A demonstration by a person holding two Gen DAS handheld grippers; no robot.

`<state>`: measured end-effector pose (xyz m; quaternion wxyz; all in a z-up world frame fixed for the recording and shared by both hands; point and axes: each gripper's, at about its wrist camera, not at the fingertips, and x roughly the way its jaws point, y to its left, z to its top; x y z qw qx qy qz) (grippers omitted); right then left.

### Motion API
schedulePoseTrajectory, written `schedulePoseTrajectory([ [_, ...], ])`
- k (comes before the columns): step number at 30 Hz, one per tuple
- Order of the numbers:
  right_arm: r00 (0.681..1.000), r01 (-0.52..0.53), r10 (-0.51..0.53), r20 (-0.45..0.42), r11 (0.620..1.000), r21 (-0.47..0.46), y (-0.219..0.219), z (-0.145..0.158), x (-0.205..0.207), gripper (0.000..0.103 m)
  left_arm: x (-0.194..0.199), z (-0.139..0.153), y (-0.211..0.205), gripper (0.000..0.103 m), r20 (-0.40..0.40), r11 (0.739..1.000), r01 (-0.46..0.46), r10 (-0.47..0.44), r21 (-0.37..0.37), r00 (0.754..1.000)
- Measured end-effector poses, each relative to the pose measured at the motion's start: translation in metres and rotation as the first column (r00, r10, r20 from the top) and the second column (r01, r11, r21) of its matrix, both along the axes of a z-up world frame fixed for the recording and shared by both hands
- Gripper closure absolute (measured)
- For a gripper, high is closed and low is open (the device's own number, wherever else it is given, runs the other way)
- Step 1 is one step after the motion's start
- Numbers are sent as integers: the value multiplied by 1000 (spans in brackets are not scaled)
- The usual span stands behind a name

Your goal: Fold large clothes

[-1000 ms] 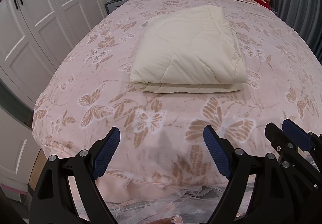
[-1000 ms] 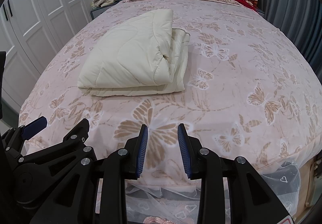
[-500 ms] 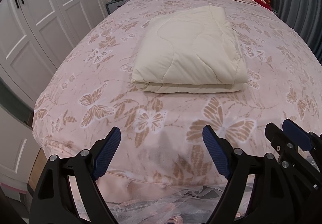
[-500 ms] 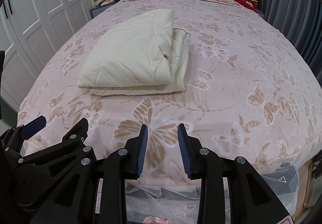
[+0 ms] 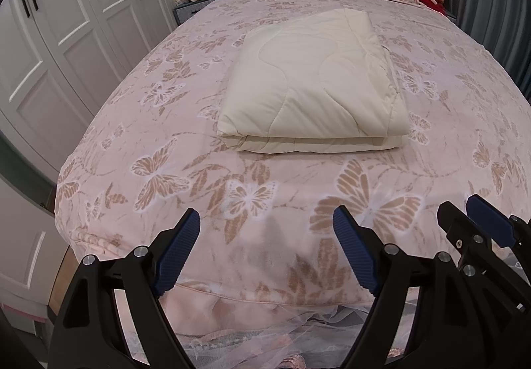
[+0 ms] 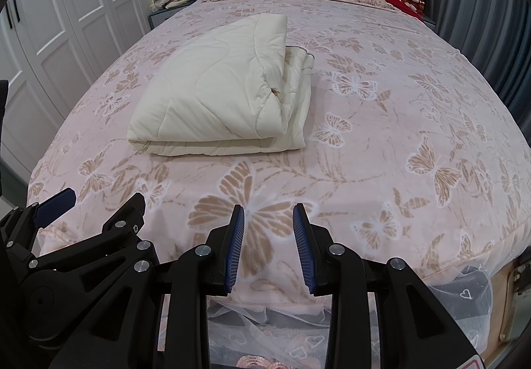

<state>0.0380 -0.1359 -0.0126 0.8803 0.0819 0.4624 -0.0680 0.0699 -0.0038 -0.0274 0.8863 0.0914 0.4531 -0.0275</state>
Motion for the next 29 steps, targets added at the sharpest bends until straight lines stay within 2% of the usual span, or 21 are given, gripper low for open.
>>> schedulePoseTrajectory([
  [20,1000,-1,1,4,1000,-5,3,1,-2,71,-4,4,3,25,20,1000,1,-1,5,1000],
  [24,1000,-4,4,6,1000,-9,3,3,-3,71,-5,4,4,30,18,1000,2,-2,-3,1000],
  [29,1000,-3,3,7,1000,-10,3,3,-3,71,-6,4,4,31,22,1000,-2,2,-1,1000],
])
